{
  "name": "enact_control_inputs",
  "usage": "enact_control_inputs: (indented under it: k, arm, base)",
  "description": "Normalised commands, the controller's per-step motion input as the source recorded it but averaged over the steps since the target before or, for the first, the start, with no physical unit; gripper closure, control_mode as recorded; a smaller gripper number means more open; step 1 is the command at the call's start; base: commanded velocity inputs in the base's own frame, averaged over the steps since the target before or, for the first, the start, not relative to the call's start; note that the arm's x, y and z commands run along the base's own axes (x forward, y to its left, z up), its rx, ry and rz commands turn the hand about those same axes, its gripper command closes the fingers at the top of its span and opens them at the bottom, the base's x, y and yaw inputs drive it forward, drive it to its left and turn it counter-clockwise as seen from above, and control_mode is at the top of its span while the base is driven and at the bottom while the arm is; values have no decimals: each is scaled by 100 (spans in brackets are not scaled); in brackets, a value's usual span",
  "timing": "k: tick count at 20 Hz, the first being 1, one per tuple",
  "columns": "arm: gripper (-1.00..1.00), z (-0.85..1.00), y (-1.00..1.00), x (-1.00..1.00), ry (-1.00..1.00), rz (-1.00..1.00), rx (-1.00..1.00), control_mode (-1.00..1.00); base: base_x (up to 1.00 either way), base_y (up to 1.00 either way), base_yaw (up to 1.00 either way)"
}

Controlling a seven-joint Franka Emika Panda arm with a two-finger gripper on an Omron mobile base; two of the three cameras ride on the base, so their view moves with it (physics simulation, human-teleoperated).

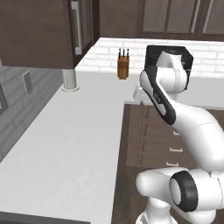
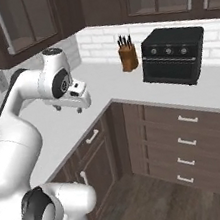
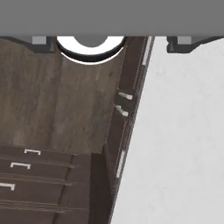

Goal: Take a straw from the drawer in front and place it inside the glass cup on the dining counter.

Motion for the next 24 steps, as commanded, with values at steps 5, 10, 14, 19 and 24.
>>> enact_control_inputs:
  k: [5, 10, 14, 19, 24]
  arm:
    - [-100, -11, -100, 0, 0, -20, 47, -100]
    - [-100, -50, -88, 13, 0, -11, 45, -100]
    - [-100, -73, -63, 19, -2, -2, 37, -100]
    - [-100, -82, -19, 30, 0, 0, 32, -100]
    - [-100, -82, 7, 37, 0, 0, 21, -100]
  base:
    - [0, 0, 0]
    - [0, 0, 0]
    - [0, 0, 0]
    - [0, 0, 0]
    - [0, 0, 0]
